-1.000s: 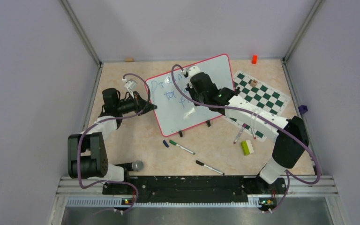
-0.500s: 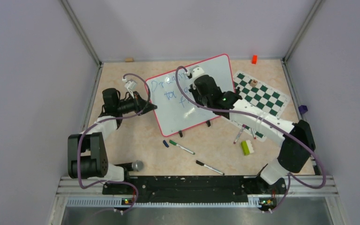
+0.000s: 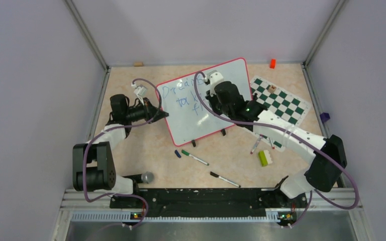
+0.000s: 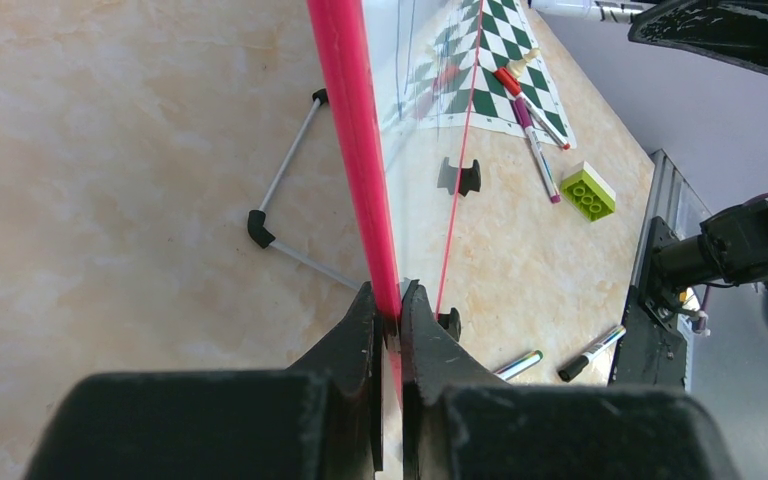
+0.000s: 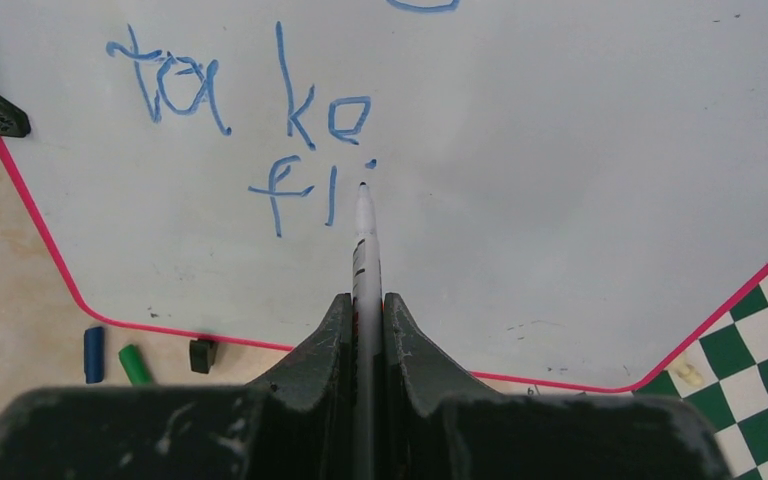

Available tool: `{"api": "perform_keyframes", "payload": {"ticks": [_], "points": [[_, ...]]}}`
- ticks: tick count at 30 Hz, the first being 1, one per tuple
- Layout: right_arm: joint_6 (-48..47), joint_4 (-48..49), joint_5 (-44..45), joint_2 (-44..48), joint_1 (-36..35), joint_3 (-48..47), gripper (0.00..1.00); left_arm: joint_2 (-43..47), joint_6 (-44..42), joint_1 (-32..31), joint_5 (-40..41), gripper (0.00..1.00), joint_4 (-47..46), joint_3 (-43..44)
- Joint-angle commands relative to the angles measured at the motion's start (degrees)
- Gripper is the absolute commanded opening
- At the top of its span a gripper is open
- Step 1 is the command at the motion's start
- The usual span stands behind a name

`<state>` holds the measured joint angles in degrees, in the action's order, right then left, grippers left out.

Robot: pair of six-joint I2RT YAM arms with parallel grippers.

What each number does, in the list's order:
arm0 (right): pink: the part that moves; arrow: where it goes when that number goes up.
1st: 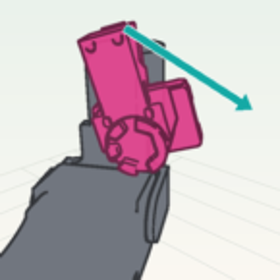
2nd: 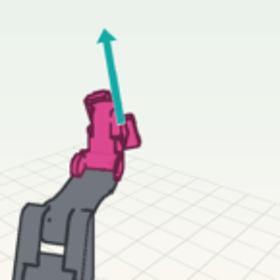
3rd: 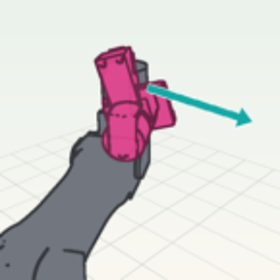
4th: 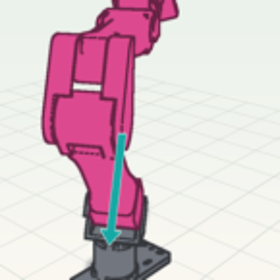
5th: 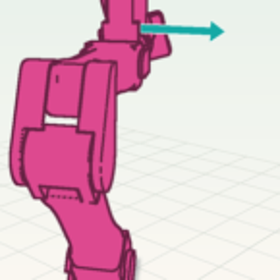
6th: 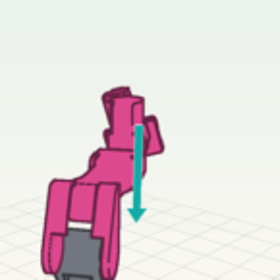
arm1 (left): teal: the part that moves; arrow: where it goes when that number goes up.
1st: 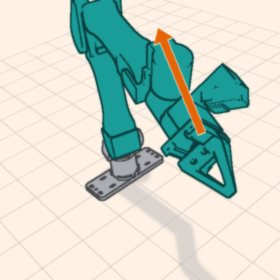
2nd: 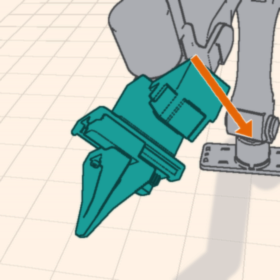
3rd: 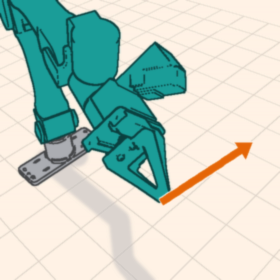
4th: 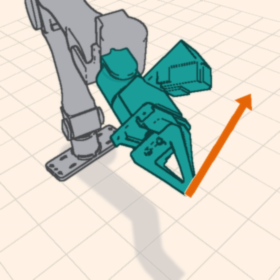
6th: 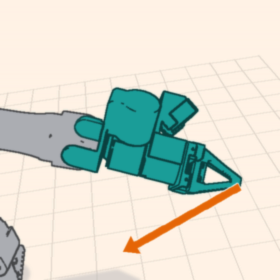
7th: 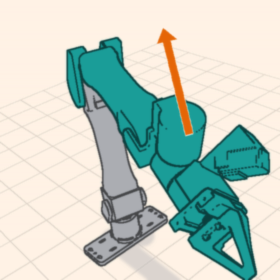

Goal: Write a sentence on the whiteboard

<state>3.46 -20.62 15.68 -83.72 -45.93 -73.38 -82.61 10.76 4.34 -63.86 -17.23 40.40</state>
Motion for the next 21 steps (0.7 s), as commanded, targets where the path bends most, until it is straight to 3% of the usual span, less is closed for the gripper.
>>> {"api": "perform_keyframes", "payload": {"ticks": [1,21], "points": [[-0.44,0.82,-0.79,-1.23,0.76,-1.01,0.00,-0.04,-8.39,-1.27,3.08,0.00,1.11,-0.46],[-0.28,1.59,1.49,-5.56,0.75,-2.53,0.00,0.26,-8.58,-1.35,3.17,0.00,1.08,-0.60]]}}
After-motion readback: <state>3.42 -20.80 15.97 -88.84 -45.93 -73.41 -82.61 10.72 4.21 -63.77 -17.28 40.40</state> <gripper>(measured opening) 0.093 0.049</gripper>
